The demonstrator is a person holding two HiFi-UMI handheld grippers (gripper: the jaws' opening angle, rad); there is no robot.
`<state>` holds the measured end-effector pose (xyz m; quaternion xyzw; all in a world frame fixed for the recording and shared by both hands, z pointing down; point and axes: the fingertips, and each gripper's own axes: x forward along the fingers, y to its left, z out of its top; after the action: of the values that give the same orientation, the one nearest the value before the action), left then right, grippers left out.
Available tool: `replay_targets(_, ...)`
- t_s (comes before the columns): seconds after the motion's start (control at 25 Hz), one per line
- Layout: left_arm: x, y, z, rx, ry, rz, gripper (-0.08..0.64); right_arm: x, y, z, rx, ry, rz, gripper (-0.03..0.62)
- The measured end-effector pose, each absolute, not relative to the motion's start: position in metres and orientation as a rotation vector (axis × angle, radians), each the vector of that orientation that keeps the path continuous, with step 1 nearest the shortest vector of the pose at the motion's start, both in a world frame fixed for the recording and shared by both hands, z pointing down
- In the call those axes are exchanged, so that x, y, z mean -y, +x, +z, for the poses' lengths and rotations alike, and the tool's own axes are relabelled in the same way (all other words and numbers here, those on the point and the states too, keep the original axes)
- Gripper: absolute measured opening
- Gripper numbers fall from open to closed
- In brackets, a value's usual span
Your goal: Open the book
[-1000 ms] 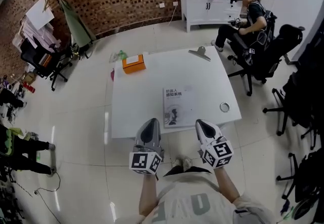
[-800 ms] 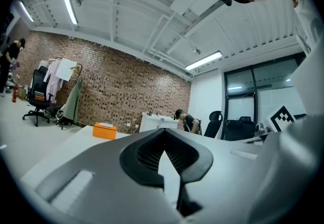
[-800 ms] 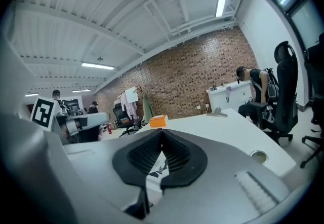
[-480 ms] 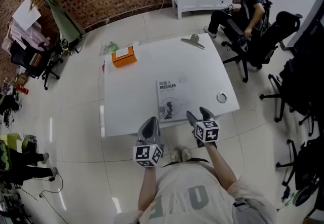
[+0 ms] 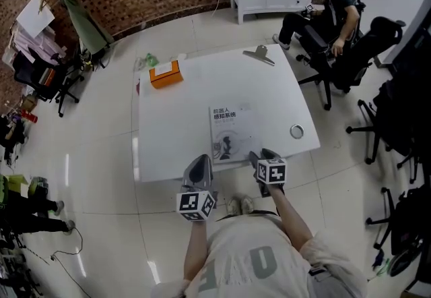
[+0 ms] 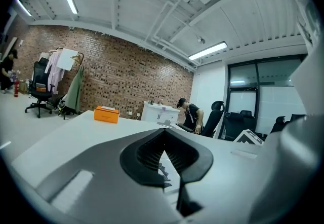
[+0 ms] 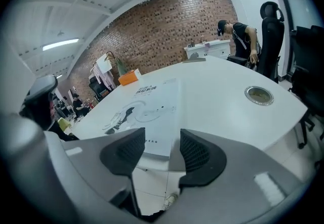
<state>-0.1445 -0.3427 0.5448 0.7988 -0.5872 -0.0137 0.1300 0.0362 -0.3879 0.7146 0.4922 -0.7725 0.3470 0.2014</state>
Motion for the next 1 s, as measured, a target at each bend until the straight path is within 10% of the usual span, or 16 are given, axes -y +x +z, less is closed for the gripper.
replay_targets(0.28, 0.344, -0.149, 0.547, 1.709, 2.304, -0.043, 0.017, 0.388, 0.039, 0.715, 2.113, 1.423, 0.982, 0.107)
replay_targets(1.0, 0.345, -0.137, 0.547, 1.667, 2.327, -0.051, 0.017, 0.383, 0.031, 0.665, 2.156, 1.420, 0.616, 0.055)
